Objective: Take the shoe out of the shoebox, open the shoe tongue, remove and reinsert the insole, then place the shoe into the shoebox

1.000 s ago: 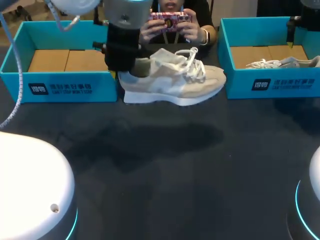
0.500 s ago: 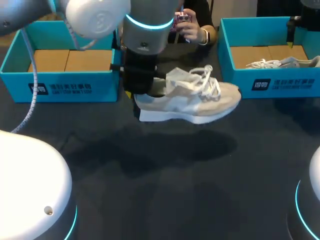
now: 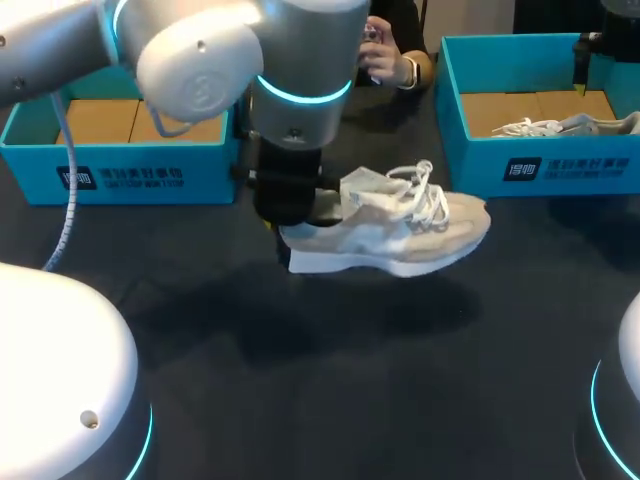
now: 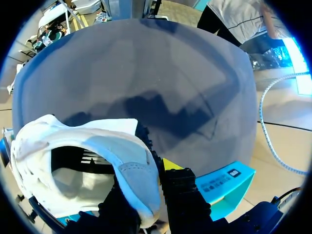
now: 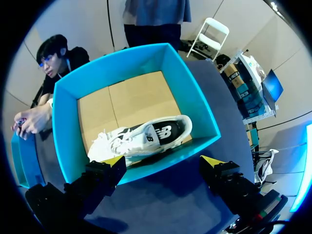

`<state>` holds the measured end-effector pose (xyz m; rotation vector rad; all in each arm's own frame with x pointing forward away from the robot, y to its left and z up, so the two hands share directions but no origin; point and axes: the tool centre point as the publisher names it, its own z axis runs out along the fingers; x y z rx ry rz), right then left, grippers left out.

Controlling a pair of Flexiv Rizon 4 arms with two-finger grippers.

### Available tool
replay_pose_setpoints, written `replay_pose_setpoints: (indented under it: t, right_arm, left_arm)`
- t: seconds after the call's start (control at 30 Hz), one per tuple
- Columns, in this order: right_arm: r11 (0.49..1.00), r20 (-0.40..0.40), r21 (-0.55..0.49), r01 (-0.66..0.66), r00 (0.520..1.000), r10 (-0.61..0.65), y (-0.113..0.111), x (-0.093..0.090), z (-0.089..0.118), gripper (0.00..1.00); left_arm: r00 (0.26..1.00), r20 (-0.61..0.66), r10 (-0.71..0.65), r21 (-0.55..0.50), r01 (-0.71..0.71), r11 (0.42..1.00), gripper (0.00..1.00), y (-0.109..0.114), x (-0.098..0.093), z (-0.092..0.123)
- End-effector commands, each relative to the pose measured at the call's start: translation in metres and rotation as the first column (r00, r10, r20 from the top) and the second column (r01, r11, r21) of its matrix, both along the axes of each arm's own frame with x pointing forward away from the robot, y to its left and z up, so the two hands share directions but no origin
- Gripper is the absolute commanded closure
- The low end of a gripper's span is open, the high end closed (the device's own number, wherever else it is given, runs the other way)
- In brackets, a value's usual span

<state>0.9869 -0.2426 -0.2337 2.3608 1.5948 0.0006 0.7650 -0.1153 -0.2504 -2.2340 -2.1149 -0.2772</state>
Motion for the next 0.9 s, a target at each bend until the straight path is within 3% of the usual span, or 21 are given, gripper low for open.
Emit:
replay_pose_setpoints:
  t: [0.03,0.23,0.9]
  right_arm:
    - [1.000,0.003,0.000,0.000,1.000,0.000,0.000,-0.001,0.000,0.00]
    - [1.000,0.003,0.000,0.000,1.000,0.000,0.000,-0.001,0.000,0.00]
    - [1.000,0.003,0.000,0.000,1.000,0.000,0.000,-0.001,0.000,0.00]
  left_arm:
    - [1.000,0.016,0.002,0.003,-0.002,1.000,1.00,-0.002,-0.010,-0.012]
    - [0.999,0.040,-0.001,0.050,-0.001,0.999,1.00,-0.006,-0.012,-0.027]
    - [0.999,0.053,0.009,0.063,-0.012,0.998,1.00,-0.006,-0.012,-0.027]
